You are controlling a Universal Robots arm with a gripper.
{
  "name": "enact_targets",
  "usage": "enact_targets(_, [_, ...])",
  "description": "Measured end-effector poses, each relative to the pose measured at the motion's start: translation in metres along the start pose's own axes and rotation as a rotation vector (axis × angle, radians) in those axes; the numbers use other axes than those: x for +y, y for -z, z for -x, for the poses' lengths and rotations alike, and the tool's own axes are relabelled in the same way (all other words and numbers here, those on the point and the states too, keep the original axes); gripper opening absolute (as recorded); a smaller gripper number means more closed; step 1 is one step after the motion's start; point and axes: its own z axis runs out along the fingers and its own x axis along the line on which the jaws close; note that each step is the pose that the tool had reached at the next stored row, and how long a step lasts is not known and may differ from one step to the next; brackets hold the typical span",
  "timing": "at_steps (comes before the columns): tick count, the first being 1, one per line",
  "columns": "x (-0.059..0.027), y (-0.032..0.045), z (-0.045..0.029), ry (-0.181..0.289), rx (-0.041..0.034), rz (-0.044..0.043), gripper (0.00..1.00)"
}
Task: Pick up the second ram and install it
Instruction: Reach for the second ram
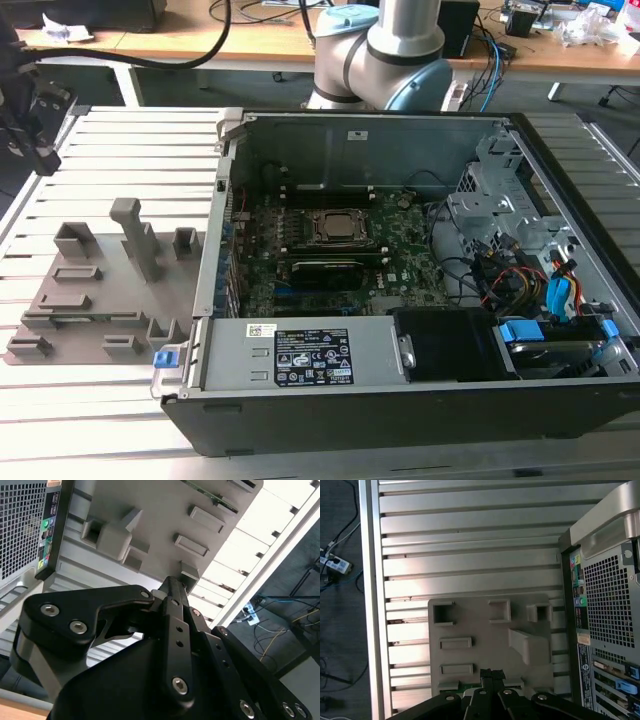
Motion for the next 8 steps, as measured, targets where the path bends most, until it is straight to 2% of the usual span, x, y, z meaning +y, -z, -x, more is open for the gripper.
enact_targets(5, [-0.0014, -0.0007, -0.0082, 0.0, 0.0001, 0.0, 0.1])
enact_targets(7, [-0.0045, -0.0008, -0.0082, 0.0, 0.0, 0.0, 0.1])
enact_targets(8, [-0.0092, -0.0007, -0.0079, 0.0, 0.0, -0.0002, 0.1])
